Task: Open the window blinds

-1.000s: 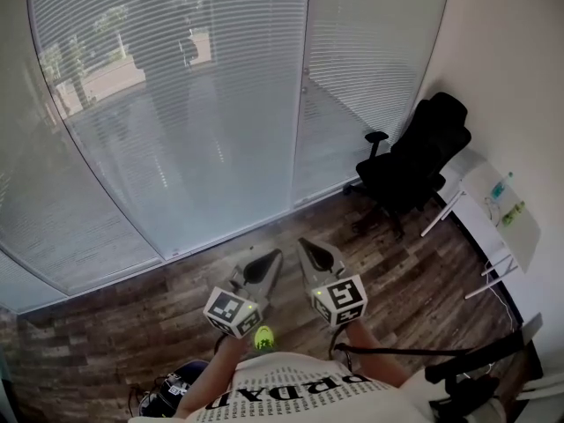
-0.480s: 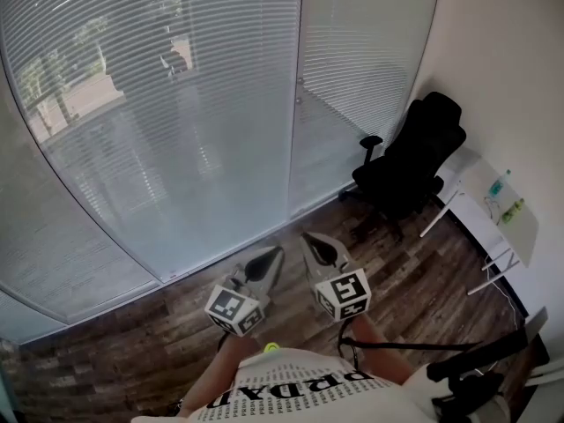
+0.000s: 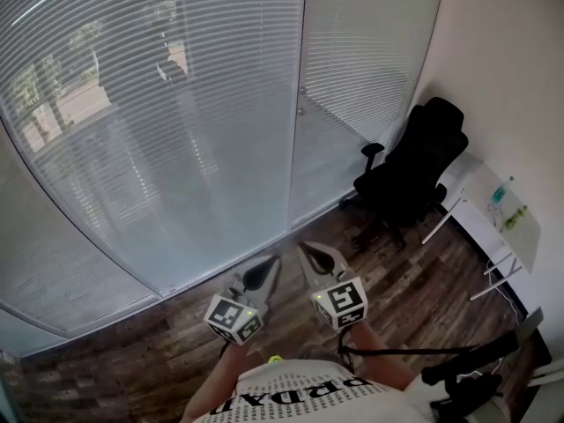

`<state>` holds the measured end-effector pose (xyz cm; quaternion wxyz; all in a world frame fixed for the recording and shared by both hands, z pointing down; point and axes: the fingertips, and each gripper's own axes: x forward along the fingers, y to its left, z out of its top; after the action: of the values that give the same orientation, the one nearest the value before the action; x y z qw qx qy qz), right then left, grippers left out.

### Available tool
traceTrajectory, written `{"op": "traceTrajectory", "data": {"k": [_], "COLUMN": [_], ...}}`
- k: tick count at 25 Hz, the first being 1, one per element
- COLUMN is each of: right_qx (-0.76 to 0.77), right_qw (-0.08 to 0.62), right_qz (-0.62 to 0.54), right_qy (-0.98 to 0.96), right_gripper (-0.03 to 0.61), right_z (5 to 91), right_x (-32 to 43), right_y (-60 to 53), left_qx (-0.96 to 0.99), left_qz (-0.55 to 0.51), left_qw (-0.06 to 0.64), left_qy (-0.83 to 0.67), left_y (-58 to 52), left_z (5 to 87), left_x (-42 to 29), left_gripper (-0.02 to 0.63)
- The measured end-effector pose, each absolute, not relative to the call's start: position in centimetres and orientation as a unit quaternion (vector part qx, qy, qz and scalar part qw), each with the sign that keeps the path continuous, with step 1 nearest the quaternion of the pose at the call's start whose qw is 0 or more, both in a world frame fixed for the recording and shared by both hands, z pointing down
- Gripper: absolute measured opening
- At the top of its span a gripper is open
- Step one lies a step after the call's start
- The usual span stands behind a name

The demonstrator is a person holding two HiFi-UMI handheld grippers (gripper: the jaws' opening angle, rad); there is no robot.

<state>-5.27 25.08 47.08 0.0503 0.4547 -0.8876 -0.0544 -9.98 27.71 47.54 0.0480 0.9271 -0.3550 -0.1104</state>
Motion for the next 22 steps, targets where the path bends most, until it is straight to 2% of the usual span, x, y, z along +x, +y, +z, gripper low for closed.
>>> {"op": "traceTrajectory", "data": {"k": [22], "right_qx": [0.402], "right_qw": [0.066], "right_qz": [-0.056], "right_qy": [-0.911], "right_gripper": [0.009], "right_z": [46.8], "right_x": [3.6], "right_y": [8.3], "left_qx": [0.914], "left_qz": [-0.102], "left_qw": [0.063], "left_qy": [-0.388], "left_y": [10.7], "left_z": [47.2], "left_x": [0.2], "left_gripper": [-0.002]}}
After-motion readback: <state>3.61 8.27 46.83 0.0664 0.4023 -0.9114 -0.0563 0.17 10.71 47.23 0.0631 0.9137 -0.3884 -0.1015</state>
